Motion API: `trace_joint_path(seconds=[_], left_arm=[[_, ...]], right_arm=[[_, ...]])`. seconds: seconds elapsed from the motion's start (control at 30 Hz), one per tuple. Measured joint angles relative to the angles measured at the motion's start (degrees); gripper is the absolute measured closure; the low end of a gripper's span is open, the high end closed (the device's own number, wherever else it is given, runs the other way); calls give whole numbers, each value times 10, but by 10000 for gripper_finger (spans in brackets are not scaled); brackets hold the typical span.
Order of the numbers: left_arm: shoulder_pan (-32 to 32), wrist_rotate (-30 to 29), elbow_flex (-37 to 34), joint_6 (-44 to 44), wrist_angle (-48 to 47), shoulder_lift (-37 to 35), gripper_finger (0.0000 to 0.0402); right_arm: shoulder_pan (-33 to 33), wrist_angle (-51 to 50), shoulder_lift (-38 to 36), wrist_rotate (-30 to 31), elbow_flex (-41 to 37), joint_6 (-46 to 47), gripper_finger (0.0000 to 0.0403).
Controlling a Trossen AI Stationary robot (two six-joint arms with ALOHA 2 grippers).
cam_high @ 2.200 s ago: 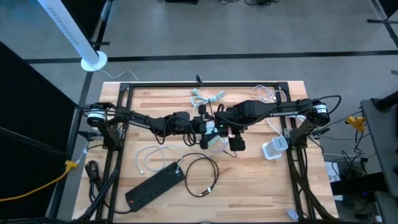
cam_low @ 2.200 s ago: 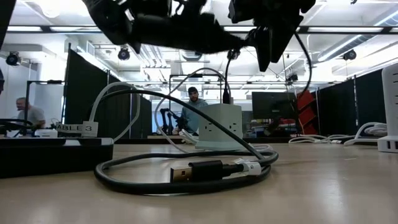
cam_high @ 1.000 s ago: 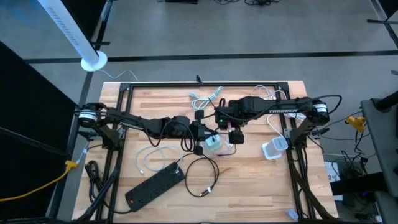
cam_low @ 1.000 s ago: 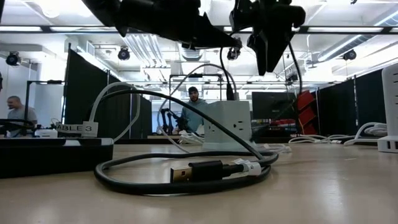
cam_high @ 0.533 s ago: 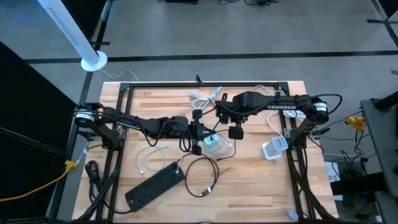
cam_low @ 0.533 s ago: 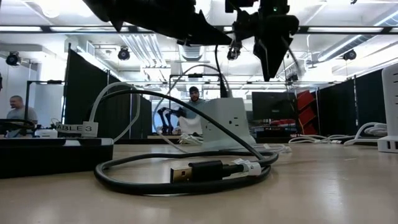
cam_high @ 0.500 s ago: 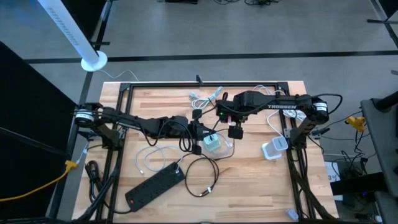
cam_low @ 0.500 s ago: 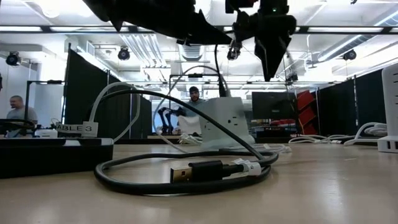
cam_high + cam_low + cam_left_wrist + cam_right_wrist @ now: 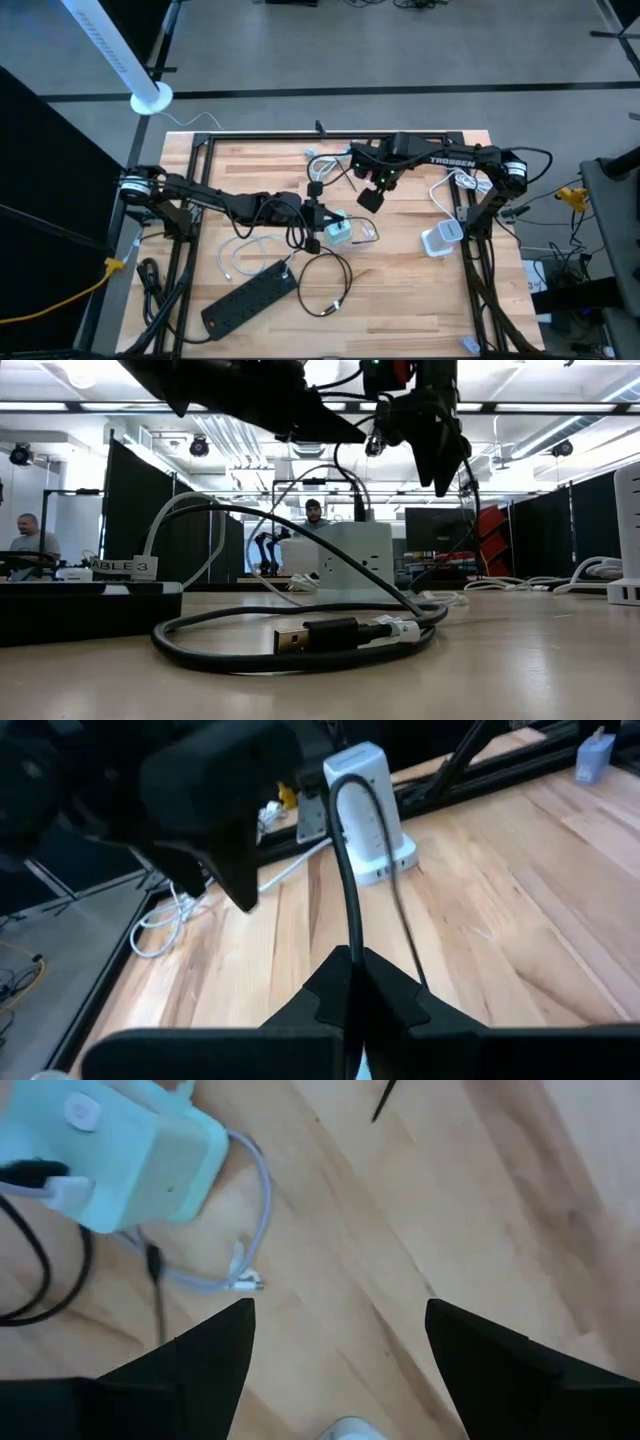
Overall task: Insert USB
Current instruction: Adjust the light green outlet extension
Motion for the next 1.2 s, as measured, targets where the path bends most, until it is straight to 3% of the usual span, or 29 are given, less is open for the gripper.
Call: trace_joint_path(seconds=[0.2, 0.43, 0.83, 0.9, 1.0, 1.2], left_arm=[[0, -34, -1, 0, -22, 0, 401], [17, -146, -1, 47, -70, -1, 401], [77, -149, -1, 104, -70, -28, 401], [80, -140, -1, 100, -69, -37, 401], [83, -77, -1, 86, -70, -48, 401], [82, 40, 0, 39, -84, -48, 379]], right_arm=[[-4, -13, -8, 1, 0, -13, 114], [21, -26, -67, 0, 1, -17, 130], [73, -42, -152, 17, 1, 59, 159], [92, -41, -154, 17, 1, 54, 162], [127, -35, -153, 25, 0, 31, 164], [218, 24, -152, 136, -16, -22, 167]])
